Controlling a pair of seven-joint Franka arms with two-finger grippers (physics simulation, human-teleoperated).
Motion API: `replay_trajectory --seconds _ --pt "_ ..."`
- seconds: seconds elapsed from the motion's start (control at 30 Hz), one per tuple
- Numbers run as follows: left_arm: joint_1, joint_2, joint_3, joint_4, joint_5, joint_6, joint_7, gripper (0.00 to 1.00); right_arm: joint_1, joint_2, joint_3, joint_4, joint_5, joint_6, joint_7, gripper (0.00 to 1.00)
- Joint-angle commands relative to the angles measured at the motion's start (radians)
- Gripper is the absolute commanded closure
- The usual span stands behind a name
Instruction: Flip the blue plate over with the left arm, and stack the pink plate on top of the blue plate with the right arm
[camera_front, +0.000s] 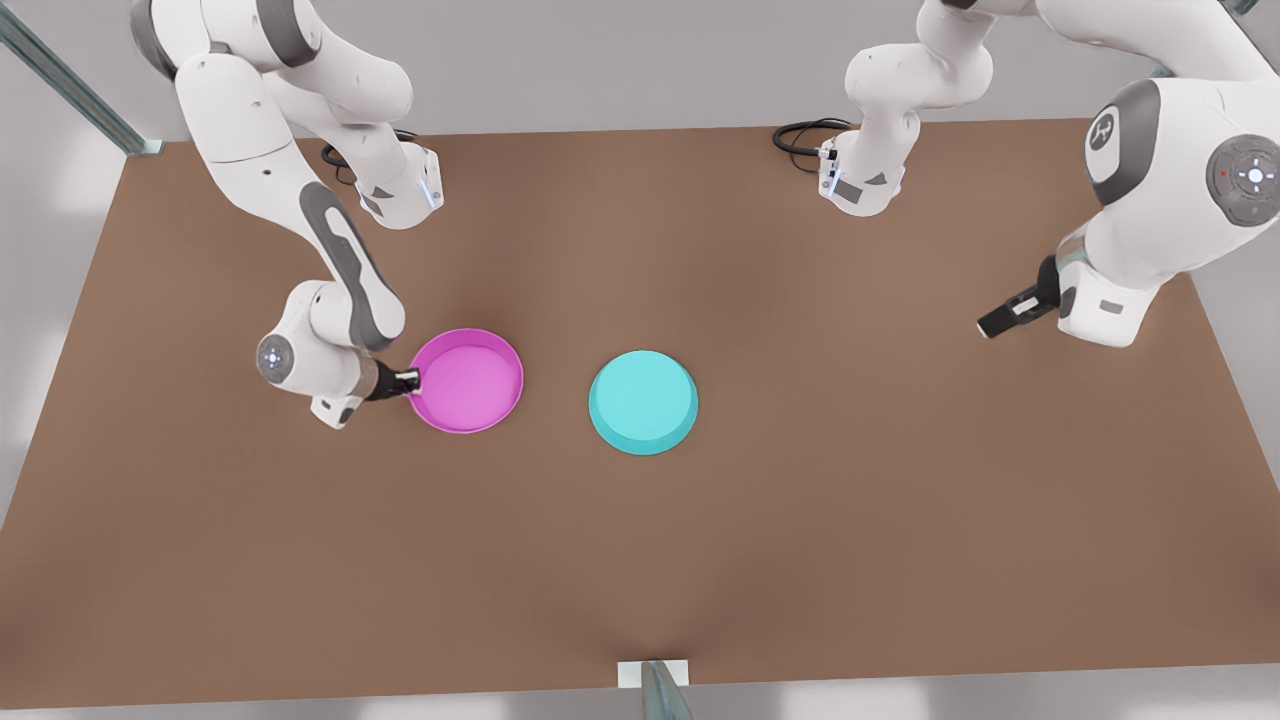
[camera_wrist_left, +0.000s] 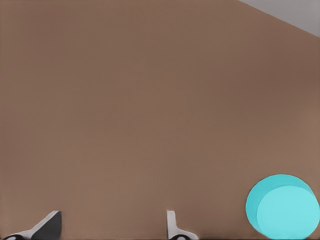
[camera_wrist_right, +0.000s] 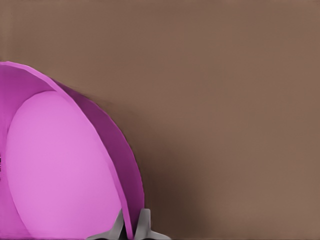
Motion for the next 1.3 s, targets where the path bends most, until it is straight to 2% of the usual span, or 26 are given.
replay_trajectory --seconds 0.0,0.13,0.27,0.37,0.43,0.5,0.77,1.07,1.1,1.13,1.27 --pt "0.000 -0.031 -0.005 -0.071 -0.002 0.115 0.509 0.00 0.000 -0.020 0.008 -0.003 0.041 -0.008 -0.012 0.79" --pt "0.003 0.002 -0.003 -0.009 0.010 0.066 0.480 0.00 0.007 -0.108 0.041 0.017 0.218 -0.135 -0.047 0.79" --pt "0.003 0.018 -0.003 0.031 -0.001 -0.026 0.443 0.00 0.053 -0.044 0.197 0.145 0.443 -0.119 -0.006 0.79" --pt "-0.014 0.022 -0.005 0.031 0.010 -0.028 0.443 0.00 0.193 0.032 0.197 0.244 0.465 -0.022 0.126 0.79" --pt "-0.017 0.022 -0.006 0.031 0.010 -0.028 0.437 0.00 0.280 0.138 0.197 0.341 0.465 0.075 0.203 0.79" --pt "-0.017 0.022 -0.006 0.031 0.010 -0.040 0.436 0.00 0.317 0.158 0.196 0.355 0.463 0.109 0.221 0.79" --pt "-0.015 0.022 -0.005 0.031 0.008 -0.040 0.442 0.00 0.357 0.242 0.194 0.352 0.448 0.267 0.213 0.79" --pt "-0.015 0.024 -0.005 0.033 0.010 -0.040 0.437 0.00 0.353 0.228 0.188 0.320 0.446 0.285 0.210 0.79" --pt "-0.015 0.024 -0.005 0.033 0.010 -0.040 0.437 0.00 0.354 0.230 0.188 0.321 0.446 0.285 0.220 0.23" --pt "-0.015 0.027 -0.005 0.033 0.010 -0.040 0.437 0.00 0.357 0.228 0.188 0.318 0.448 0.293 0.218 0.00" --pt "-0.015 0.030 -0.005 0.033 0.010 -0.040 0.437 0.00 0.354 0.227 0.188 0.318 0.446 0.294 0.218 0.00"
